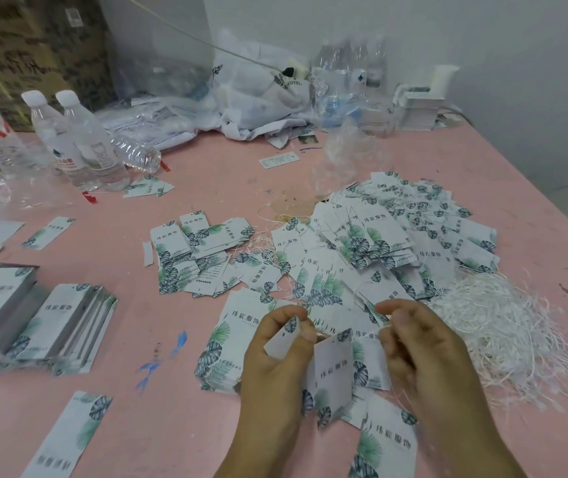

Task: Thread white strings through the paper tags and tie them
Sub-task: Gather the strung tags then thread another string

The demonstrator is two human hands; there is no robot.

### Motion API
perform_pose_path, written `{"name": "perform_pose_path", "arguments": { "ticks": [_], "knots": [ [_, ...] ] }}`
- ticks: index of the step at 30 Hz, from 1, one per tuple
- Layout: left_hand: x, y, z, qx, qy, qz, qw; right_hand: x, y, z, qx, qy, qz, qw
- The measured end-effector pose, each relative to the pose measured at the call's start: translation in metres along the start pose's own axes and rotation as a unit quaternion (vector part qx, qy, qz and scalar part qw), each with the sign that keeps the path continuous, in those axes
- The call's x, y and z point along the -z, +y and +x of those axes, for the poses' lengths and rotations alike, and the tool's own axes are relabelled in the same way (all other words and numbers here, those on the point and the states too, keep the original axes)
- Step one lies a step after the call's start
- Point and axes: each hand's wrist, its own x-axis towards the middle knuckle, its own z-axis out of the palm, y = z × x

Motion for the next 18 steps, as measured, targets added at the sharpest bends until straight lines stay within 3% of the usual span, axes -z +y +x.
{"name": "perform_pose_path", "arguments": {
  "ticks": [3, 6, 11, 18],
  "knots": [
    [-0.003, -0.004, -0.004, -0.037, 0.009, 0.075, 0.996, -0.022, 0.006, -0.011, 0.105, 0.013, -0.114, 0.988],
    [-0.004, -0.006, -0.005, -0.042, 0.017, 0.078, 0.996, -0.037, 0.012, -0.014, 0.15, 0.02, -0.159, 0.976],
    [-0.006, -0.006, -0.005, -0.039, -0.013, 0.05, 0.998, -0.033, 0.015, -0.012, 0.17, 0.035, -0.191, 0.966],
    [-0.005, -0.012, -0.006, -0.014, -0.004, 0.101, 0.995, -0.031, 0.02, -0.011, 0.162, 0.038, -0.19, 0.968]
  ]
}}
